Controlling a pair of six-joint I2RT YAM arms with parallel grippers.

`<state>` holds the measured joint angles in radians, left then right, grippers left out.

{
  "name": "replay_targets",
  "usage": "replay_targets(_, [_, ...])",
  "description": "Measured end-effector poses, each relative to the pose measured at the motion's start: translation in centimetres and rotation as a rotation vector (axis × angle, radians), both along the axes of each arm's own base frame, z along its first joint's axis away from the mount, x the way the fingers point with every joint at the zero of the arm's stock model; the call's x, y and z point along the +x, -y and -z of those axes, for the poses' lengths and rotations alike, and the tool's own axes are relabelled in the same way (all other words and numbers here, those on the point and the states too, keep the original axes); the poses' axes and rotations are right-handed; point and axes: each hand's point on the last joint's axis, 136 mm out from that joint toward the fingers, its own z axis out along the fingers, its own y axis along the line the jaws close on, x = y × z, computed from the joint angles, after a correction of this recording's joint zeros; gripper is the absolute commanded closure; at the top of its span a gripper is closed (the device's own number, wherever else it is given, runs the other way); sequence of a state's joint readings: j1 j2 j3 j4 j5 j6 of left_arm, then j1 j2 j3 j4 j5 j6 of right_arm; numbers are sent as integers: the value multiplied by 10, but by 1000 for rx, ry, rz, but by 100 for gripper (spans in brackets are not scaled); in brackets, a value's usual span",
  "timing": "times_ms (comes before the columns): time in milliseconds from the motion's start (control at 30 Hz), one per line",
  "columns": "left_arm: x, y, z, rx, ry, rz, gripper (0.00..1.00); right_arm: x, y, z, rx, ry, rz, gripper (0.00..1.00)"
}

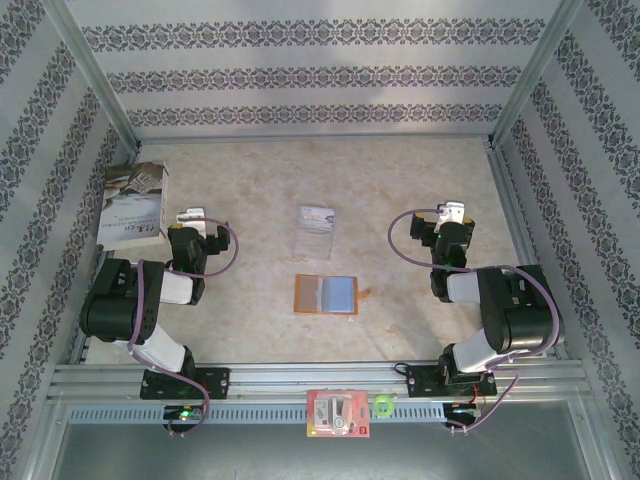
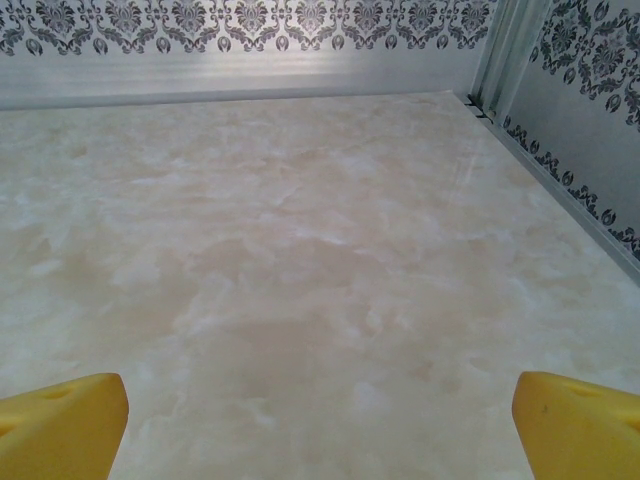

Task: Take the credit cards out of the card holder

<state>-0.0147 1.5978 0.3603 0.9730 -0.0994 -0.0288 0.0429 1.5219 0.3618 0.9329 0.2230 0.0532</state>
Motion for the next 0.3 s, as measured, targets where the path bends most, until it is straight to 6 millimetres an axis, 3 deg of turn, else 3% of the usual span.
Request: replay_targets(300, [0, 1, 0, -1, 0, 3, 0, 0, 0, 0, 0, 0, 0, 2])
